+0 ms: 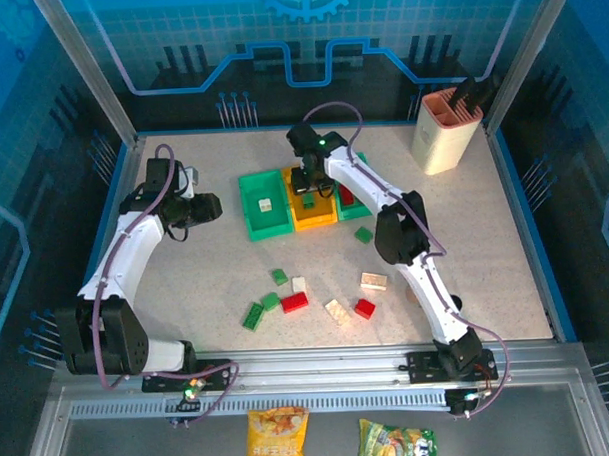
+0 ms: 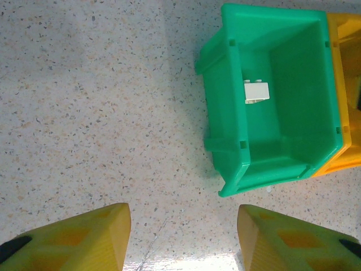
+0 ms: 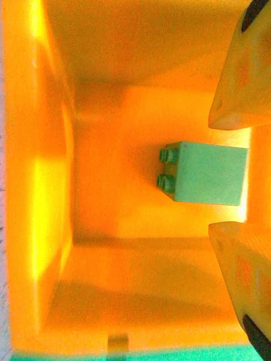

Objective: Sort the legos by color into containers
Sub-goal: Place the lego in the container, then pick up the lego from the center of the table.

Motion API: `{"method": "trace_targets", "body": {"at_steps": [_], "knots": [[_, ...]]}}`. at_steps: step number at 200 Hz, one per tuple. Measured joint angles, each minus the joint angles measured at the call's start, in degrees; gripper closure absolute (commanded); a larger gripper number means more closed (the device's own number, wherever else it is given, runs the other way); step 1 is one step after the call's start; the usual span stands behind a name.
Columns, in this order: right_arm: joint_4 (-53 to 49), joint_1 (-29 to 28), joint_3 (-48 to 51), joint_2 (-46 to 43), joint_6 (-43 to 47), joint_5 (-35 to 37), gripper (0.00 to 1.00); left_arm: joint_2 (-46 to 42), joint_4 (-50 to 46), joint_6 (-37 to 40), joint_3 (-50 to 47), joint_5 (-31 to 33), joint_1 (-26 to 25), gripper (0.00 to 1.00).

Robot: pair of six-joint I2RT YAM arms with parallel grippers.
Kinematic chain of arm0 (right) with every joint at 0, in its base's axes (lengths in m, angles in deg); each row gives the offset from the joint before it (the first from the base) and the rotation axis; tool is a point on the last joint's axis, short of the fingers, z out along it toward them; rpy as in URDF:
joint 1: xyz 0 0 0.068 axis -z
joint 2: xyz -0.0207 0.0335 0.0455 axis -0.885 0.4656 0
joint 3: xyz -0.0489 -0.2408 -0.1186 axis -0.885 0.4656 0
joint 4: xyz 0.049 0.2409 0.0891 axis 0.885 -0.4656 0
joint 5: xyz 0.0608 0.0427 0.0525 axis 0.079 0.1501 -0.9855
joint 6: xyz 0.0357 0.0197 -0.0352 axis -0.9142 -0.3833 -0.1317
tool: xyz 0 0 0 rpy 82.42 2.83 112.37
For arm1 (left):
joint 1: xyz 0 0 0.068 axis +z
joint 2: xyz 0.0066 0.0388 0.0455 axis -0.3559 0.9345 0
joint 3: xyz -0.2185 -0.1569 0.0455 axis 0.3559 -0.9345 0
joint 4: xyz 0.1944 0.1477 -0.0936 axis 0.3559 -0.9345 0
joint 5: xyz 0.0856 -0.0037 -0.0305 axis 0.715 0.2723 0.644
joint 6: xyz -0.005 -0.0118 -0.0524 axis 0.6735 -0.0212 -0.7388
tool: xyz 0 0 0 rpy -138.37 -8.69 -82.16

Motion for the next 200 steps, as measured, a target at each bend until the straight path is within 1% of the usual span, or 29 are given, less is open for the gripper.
{"method": "trace_targets", "body": {"at_steps": [50, 120, 156, 177, 200], "knots": [[-0.3, -0.9, 6.3, -9.0, 1.5, 0.2, 0.53, 0.0, 0.0, 0.0, 0.0, 0.0, 0.0, 0.46], [1.8, -3.7, 24.5, -22.0, 2.3, 0.7, 0.53, 0.0, 0.0, 0.0, 0.0, 0.0, 0.0, 0.46], [2.7, -5.6, 31.3, -26.8, 2.8, -0.1, 0.52, 0.0, 0.0, 0.0, 0.0, 0.0, 0.0, 0.46], [4.1, -7.1, 35.6, -30.0, 5.8, -2.1, 0.51, 0.0, 0.0, 0.0, 0.0, 0.0, 0.0, 0.46], [5.9, -9.5, 40.2, -33.0, 13.4, -5.7, 0.51, 0.0, 0.0, 0.0, 0.0, 0.0, 0.0, 0.46]]}}
